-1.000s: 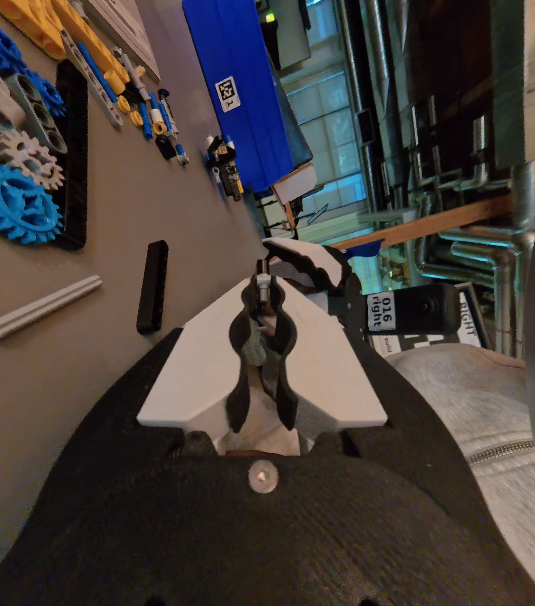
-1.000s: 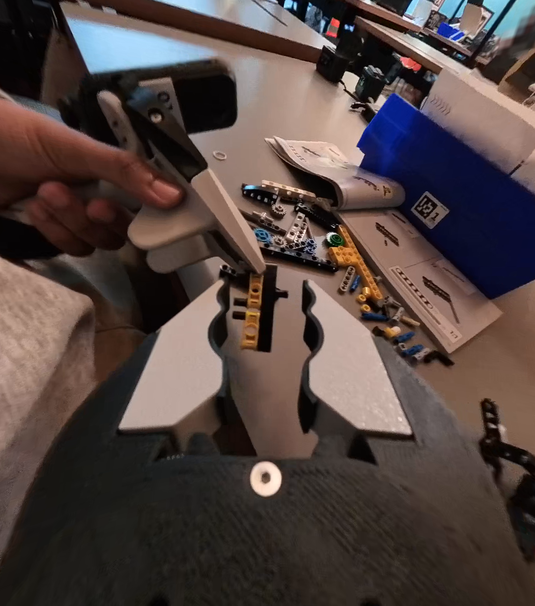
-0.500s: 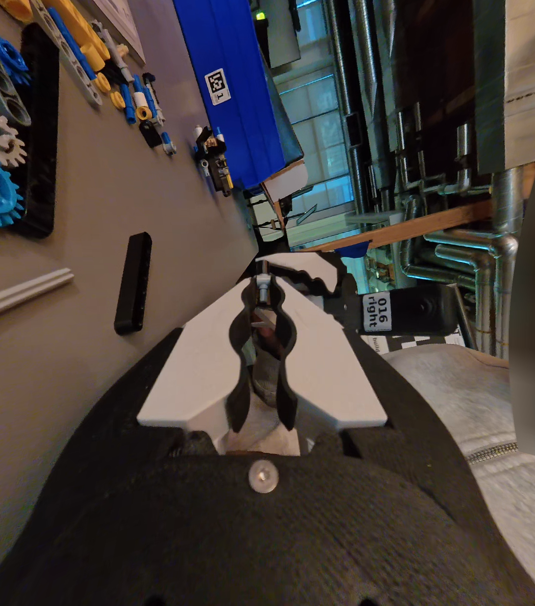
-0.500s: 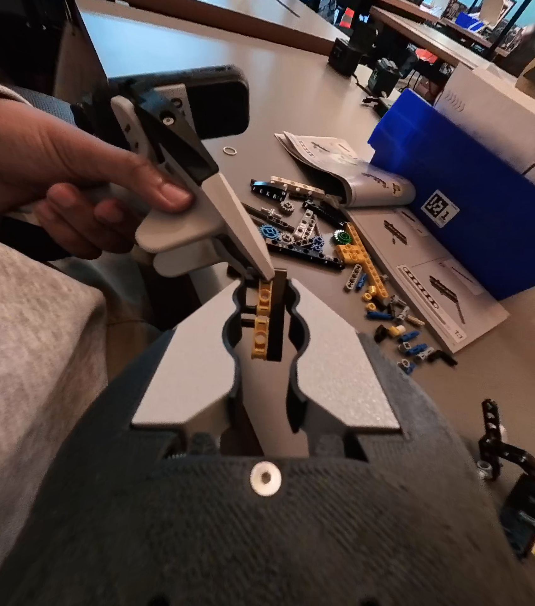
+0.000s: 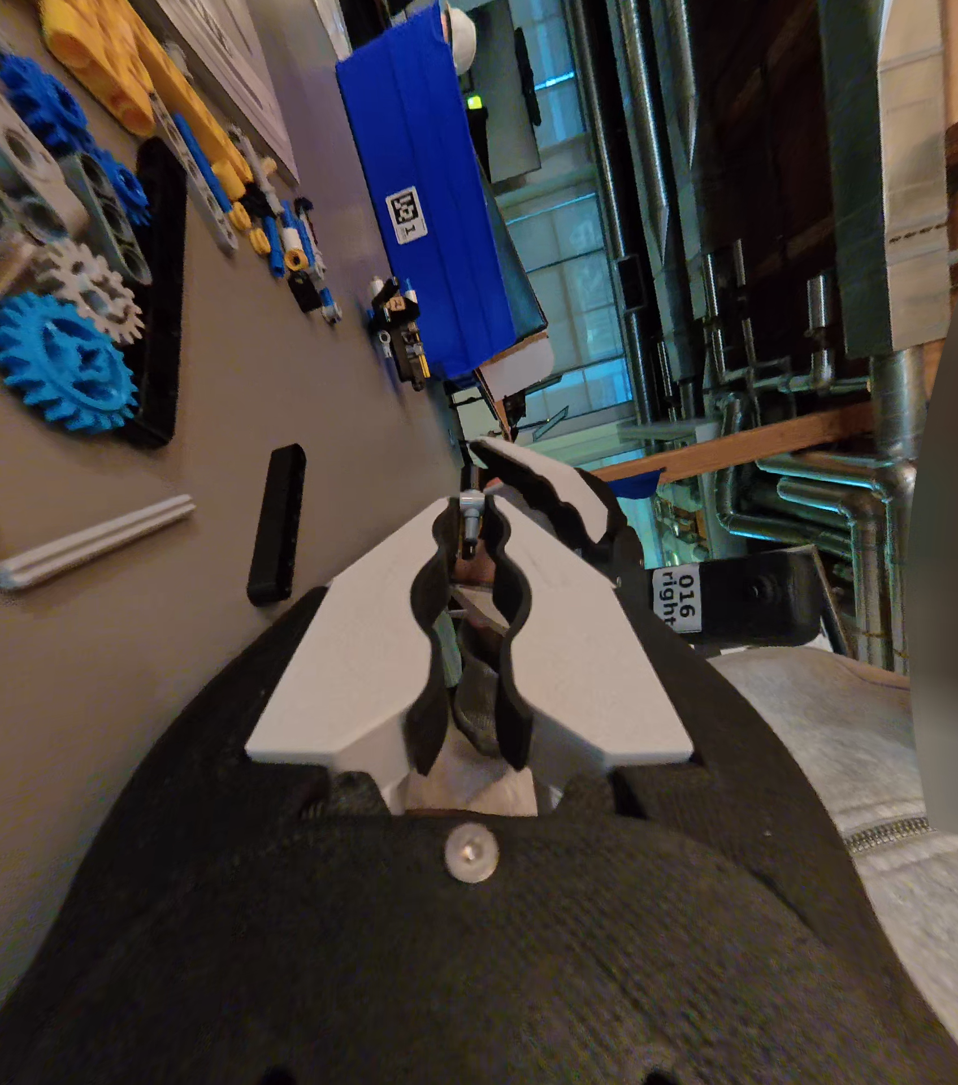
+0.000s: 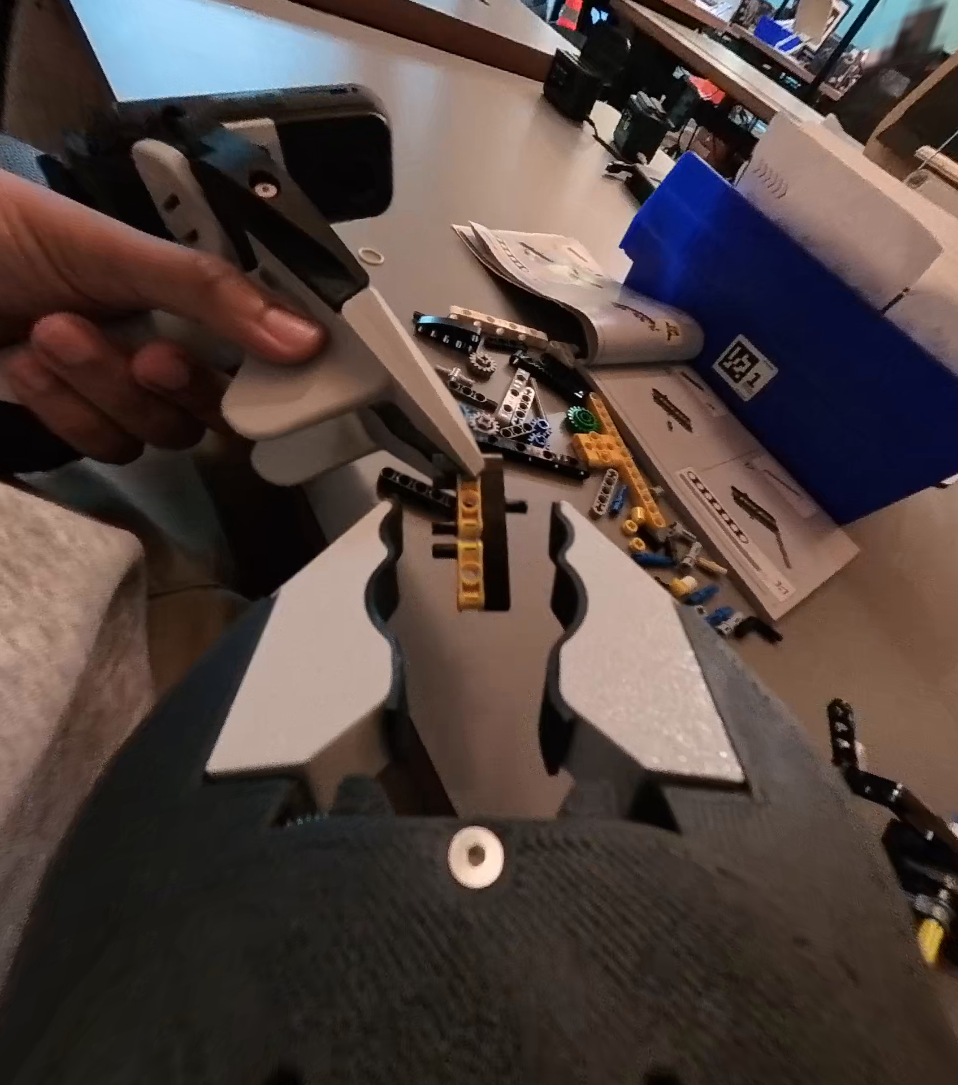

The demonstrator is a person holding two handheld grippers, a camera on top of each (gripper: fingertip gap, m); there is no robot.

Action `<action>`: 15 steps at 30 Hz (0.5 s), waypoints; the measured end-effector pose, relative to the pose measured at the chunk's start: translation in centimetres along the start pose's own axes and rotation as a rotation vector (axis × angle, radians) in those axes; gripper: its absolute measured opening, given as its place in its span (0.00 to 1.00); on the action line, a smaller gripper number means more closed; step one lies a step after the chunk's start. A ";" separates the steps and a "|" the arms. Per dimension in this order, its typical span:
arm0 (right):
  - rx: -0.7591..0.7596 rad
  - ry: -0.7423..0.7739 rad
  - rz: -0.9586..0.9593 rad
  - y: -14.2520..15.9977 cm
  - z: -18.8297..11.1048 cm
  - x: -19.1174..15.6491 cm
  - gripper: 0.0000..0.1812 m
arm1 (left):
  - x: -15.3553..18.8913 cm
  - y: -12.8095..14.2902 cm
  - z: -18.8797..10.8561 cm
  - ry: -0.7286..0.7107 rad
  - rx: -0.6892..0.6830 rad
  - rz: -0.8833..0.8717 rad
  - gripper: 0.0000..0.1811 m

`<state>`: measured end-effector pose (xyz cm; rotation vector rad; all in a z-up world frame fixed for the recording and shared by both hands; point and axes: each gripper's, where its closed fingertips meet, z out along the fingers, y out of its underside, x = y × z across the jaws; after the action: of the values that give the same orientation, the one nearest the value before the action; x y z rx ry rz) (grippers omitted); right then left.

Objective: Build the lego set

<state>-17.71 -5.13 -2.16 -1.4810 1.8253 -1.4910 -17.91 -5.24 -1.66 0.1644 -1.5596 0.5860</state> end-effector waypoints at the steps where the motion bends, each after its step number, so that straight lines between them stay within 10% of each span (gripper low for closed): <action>1: 0.003 0.002 0.017 0.0 -0.1 0.2 0.27 | -0.1 -0.2 -0.1 -0.003 0.013 0.001 0.03; 15: 0.031 -0.094 0.140 0.1 -0.8 0.0 0.13 | 0.3 -0.3 0.0 0.034 0.027 -0.045 0.03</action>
<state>-18.42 -4.73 -1.92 -1.3559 1.8028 -1.3547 -17.75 -5.46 -1.31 0.2088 -1.5115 0.5718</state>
